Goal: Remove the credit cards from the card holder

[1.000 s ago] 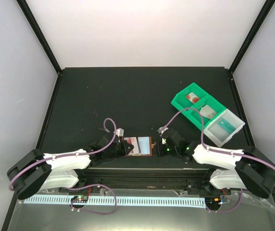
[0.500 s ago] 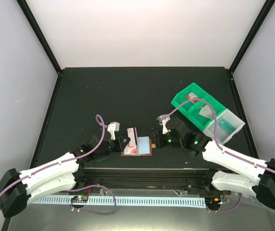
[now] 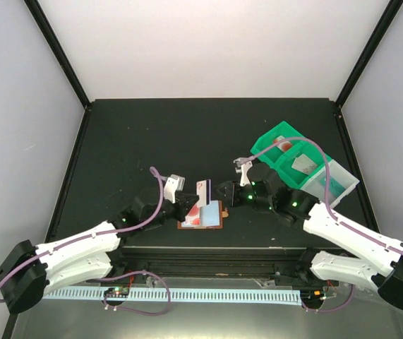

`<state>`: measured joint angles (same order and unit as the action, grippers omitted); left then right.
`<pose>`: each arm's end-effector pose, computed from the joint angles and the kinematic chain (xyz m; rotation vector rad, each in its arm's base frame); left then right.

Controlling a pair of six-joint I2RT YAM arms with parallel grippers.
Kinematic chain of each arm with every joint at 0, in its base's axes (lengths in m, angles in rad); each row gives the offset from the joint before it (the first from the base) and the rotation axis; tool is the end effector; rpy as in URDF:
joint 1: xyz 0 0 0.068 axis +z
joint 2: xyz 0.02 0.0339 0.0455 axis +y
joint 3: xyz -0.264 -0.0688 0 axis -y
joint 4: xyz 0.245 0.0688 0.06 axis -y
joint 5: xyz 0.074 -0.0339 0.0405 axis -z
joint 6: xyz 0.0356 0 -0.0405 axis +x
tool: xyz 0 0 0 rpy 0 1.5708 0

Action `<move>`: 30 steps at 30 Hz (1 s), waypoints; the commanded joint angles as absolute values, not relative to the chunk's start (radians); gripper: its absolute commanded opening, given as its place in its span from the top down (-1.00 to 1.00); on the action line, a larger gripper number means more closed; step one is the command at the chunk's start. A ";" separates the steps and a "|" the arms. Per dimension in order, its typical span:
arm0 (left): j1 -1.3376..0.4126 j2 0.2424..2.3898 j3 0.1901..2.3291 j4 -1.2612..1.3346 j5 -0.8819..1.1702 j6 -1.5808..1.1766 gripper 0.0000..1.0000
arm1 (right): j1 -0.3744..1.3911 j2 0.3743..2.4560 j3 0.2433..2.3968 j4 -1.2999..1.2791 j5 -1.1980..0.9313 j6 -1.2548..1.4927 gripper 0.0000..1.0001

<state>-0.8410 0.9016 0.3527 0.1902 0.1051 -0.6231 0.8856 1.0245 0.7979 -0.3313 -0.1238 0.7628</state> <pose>0.1299 -0.1508 0.2055 0.3018 2.0613 -1.0459 0.1408 0.1792 0.2846 -0.2229 2.3202 1.0465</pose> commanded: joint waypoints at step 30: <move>-0.878 0.981 0.378 0.481 0.235 0.183 0.97 | 0.880 1.017 0.876 -0.378 -0.131 1.203 0.03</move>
<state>-0.8661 0.9943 0.3771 0.4381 0.2306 0.1173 0.8837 0.9947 0.8684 -0.4339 -0.0746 1.1610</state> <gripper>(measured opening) 0.018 0.488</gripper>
